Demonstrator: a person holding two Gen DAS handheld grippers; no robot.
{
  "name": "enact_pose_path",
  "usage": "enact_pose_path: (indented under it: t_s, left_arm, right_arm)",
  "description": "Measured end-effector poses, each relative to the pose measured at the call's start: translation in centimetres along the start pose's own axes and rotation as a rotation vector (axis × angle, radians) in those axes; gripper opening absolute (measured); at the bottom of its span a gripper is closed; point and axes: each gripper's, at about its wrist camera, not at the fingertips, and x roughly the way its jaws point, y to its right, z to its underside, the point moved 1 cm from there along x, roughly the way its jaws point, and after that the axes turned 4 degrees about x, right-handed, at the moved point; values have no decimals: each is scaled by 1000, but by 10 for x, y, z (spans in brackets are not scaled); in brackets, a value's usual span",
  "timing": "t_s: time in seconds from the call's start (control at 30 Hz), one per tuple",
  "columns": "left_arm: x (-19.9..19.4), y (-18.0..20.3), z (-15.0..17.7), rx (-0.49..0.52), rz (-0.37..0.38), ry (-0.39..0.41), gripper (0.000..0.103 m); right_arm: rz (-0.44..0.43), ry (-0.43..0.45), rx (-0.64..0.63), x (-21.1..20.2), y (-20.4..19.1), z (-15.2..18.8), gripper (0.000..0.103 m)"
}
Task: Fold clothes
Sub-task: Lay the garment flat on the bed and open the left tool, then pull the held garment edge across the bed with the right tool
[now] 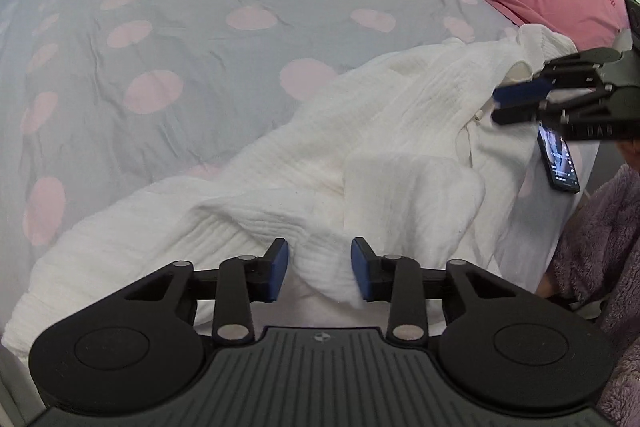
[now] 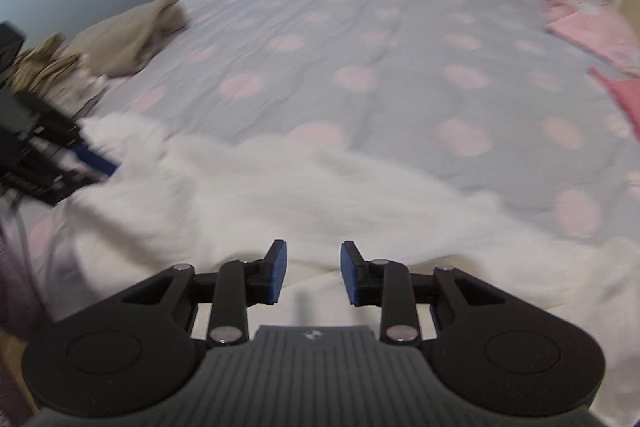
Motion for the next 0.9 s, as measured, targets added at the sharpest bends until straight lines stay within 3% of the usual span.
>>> enact_pose_path:
  t_s: [0.17, 0.3, 0.43, 0.53, 0.57, 0.9]
  left_arm:
    - [-1, 8, -1, 27, -11, 2, 13]
    - [2, 14, -1, 44, -16, -6, 12]
    - [4, 17, 0, 56, -12, -12, 10]
    - [3, 17, 2, 53, -19, -2, 4]
    - [1, 16, 2, 46, -18, 8, 3]
    - [-58, -12, 0, -110, -74, 212, 0]
  right_arm:
    - [-93, -26, -57, 8, -23, 7, 33]
    - [-186, -22, -131, 7, -42, 6, 40]
    - [-205, -47, -207, 15, -58, 8, 44]
    - [-210, -87, -218, 24, -59, 10, 29]
    - [-205, -92, -221, 26, -59, 11, 11]
    - [-166, -52, -228, 10, -53, 12, 7]
